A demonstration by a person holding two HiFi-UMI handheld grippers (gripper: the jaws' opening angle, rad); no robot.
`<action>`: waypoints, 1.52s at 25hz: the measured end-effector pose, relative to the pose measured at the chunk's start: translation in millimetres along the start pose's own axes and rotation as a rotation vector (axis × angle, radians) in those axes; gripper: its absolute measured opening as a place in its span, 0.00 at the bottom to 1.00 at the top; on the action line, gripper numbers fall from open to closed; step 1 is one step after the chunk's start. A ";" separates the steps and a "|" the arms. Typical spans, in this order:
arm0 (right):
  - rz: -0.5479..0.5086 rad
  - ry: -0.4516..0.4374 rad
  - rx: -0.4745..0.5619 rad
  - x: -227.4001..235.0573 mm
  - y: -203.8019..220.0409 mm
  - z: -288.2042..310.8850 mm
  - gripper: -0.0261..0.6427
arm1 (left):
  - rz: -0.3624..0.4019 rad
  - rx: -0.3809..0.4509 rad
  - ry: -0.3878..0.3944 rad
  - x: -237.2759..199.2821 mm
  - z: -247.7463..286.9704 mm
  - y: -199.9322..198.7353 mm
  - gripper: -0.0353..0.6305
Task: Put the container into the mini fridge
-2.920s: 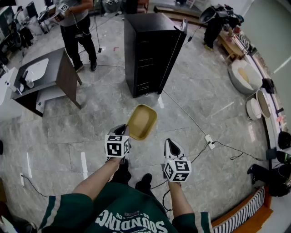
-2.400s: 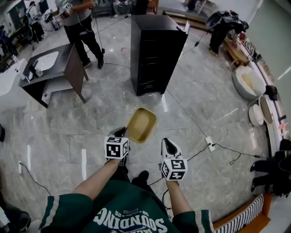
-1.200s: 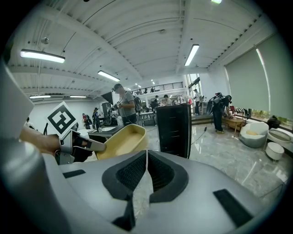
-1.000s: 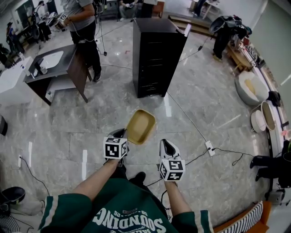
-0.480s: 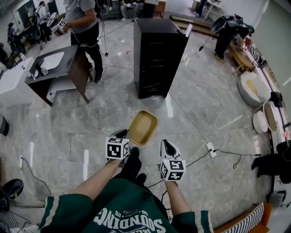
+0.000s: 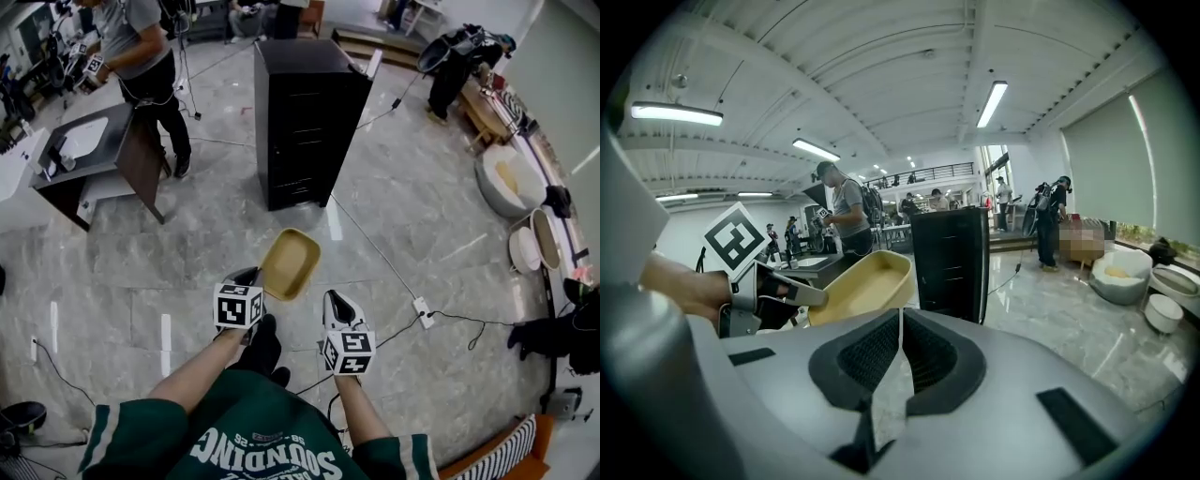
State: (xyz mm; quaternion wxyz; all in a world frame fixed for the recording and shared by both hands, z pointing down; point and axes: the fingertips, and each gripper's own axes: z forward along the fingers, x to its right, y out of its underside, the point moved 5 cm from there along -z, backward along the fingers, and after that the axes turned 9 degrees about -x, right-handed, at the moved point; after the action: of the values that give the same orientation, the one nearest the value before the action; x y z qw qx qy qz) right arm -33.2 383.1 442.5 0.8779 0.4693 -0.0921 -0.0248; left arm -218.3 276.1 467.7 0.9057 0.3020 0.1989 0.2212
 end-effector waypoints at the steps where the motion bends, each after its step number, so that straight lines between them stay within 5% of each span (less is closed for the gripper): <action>1: 0.000 0.002 -0.002 4.7 -5.2 6.5 0.09 | 0.001 -0.004 0.003 -1.1 7.2 -6.5 0.10; 16: 0.030 0.018 -0.015 40.6 -74.5 104.9 0.09 | 0.021 -0.040 0.033 -45.4 83.1 -98.5 0.10; 38: 0.049 0.071 -0.015 55.6 -115.1 161.0 0.09 | 0.032 -0.046 0.077 -85.0 127.3 -154.9 0.10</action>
State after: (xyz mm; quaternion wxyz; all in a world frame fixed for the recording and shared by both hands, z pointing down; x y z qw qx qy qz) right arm -3.4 179.7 442.2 0.8843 0.4610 -0.0722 0.0126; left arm -181.9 61.9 482.6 0.9005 0.2755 0.2234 0.2517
